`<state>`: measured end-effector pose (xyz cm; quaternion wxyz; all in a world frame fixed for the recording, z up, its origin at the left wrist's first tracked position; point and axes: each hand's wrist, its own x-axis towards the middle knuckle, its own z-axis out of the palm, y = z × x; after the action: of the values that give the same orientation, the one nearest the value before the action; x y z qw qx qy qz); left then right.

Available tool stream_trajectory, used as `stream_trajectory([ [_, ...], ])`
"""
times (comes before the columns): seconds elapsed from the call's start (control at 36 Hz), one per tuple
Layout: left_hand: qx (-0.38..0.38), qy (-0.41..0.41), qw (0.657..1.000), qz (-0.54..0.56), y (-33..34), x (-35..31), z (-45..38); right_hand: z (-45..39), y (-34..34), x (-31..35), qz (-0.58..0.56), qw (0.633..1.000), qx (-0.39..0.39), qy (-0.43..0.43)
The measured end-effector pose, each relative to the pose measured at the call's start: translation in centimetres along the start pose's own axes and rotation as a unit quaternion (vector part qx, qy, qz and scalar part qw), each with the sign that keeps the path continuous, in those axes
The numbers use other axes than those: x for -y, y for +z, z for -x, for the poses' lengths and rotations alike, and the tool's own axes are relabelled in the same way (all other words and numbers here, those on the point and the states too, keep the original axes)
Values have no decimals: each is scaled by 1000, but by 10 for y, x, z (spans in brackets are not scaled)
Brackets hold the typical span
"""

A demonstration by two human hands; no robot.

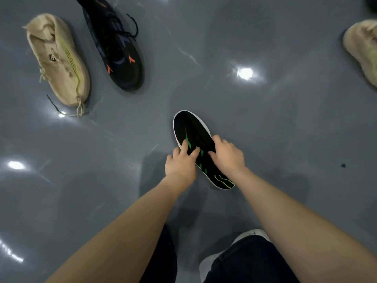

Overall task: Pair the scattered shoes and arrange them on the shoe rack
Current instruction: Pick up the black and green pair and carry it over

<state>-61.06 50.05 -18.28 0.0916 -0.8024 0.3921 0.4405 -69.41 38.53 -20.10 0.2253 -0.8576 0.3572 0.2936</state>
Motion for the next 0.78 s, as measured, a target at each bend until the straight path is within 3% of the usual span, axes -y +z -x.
stream_trajectory([
  [0.14, 2, 2, 1000, -11, -1, 0, 4, 5, -11, 1, -4, 999, -26, -24],
  [0.33, -37, -31, 994, 96, -45, -5, 41, 37, -58, 18, -131, 990, -51, -12],
  [0.56, -138, -40, 980, 135, -147, -1, 111, 84, -158, 67, -273, 958, -88, -2],
  [0.78, -206, -19, 970, 124, -263, 25, 188, 131, -263, 136, -328, 937, -115, -14],
])
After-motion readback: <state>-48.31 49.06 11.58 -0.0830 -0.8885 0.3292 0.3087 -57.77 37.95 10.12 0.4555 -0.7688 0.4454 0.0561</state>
